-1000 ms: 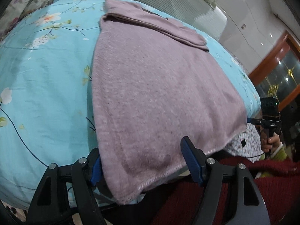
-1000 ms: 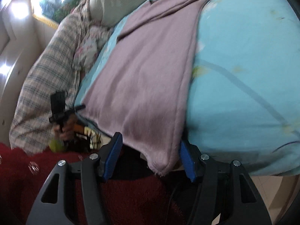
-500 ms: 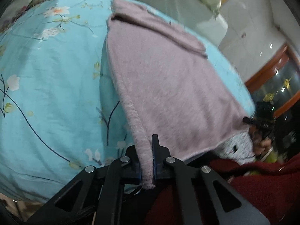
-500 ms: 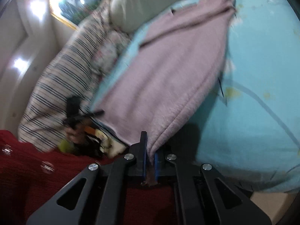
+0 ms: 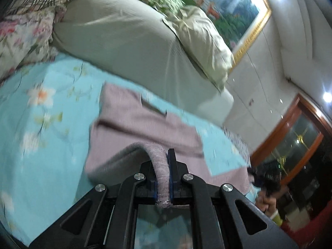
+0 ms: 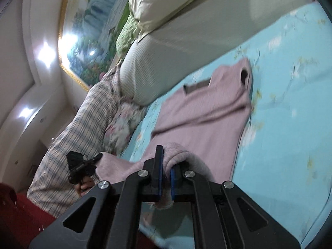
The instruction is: Fold small clothes
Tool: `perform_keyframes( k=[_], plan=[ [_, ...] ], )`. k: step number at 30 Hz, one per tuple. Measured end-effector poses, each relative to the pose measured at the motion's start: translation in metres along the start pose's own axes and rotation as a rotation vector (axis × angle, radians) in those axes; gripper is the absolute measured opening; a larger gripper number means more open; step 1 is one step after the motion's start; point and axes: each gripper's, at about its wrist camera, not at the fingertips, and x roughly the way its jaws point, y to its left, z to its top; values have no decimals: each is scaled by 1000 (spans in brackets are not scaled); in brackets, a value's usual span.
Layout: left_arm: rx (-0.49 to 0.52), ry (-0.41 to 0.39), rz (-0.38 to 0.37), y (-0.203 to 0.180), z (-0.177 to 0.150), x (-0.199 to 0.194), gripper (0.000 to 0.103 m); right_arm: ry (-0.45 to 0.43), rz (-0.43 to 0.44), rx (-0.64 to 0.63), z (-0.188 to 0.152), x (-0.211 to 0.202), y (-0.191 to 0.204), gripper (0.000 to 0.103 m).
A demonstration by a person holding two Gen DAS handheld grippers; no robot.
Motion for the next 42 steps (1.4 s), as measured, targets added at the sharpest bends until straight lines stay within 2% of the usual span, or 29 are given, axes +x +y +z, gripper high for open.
perform_keyframes(
  k=[5, 10, 13, 16, 20, 25, 28, 30, 32, 34, 36, 37, 39, 40, 42],
  plan=[
    [-45, -30, 66, 17, 60, 59, 6, -44, -74, 3, 60, 34, -20, 7],
    [-40, -16, 142, 33, 110, 130, 5, -57, -168, 18, 107, 69, -40, 7],
    [-26, 6, 198, 42, 131, 175, 5, -35, -262, 3, 130, 97, -52, 7],
    [-8, 35, 270, 54, 142, 214, 5, 0, -333, 2, 146, 127, -67, 7],
    [-22, 64, 344, 80, 151, 257, 5, 29, -386, 23, 157, 156, -88, 7],
    [-58, 92, 405, 111, 158, 299, 6, 92, -457, 55, 159, 184, -113, 7],
    [-66, 152, 454, 127, 153, 329, 6, 131, -473, 109, 156, 192, -130, 7],
    [-67, 181, 455, 133, 148, 336, 7, 115, -443, 159, 155, 186, -136, 7],
    [-77, 180, 426, 136, 143, 330, 14, 94, -411, 198, 153, 173, -135, 8],
    [-94, 166, 386, 136, 138, 316, 38, 60, -409, 197, 151, 158, -128, 13],
    [-74, 146, 377, 129, 130, 296, 49, 13, -449, 181, 146, 139, -116, 27],
    [-58, 140, 366, 124, 124, 285, 50, -12, -462, 169, 143, 131, -109, 36],
    [-38, 155, 343, 112, 113, 274, 50, -28, -460, 116, 133, 121, -89, 36],
    [-19, 174, 311, 103, 101, 271, 50, -11, -443, 82, 128, 124, -79, 36],
    [23, 225, 274, 89, 83, 275, 50, 105, -391, -34, 115, 145, -55, 36]
  ],
)
